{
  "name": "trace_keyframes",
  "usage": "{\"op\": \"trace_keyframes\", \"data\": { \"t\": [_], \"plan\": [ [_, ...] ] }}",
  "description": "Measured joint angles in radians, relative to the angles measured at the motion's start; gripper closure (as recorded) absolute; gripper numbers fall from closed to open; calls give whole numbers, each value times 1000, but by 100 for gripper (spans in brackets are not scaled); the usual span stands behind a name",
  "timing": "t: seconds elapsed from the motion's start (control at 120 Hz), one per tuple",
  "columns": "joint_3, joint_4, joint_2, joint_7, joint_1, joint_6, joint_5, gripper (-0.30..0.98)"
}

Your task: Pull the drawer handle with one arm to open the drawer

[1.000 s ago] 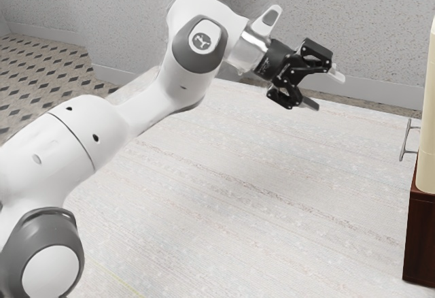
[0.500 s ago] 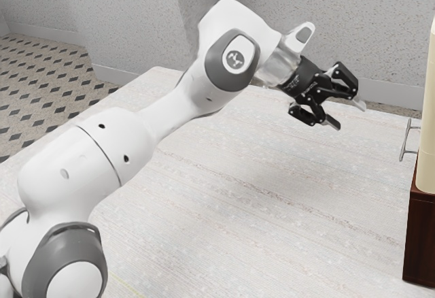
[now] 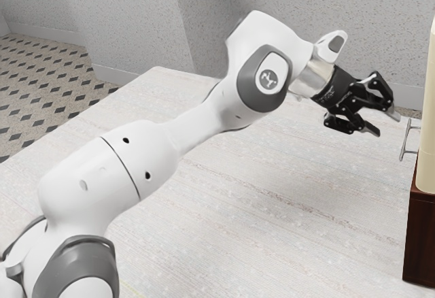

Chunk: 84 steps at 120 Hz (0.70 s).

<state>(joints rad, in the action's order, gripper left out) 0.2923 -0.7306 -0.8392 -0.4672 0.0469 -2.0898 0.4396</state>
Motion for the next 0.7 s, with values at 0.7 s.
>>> {"op": "trace_keyframes", "data": {
  "t": [0.7],
  "plan": [
    [66,-56,6,-28,-9,13,4,49]
  ]
}}
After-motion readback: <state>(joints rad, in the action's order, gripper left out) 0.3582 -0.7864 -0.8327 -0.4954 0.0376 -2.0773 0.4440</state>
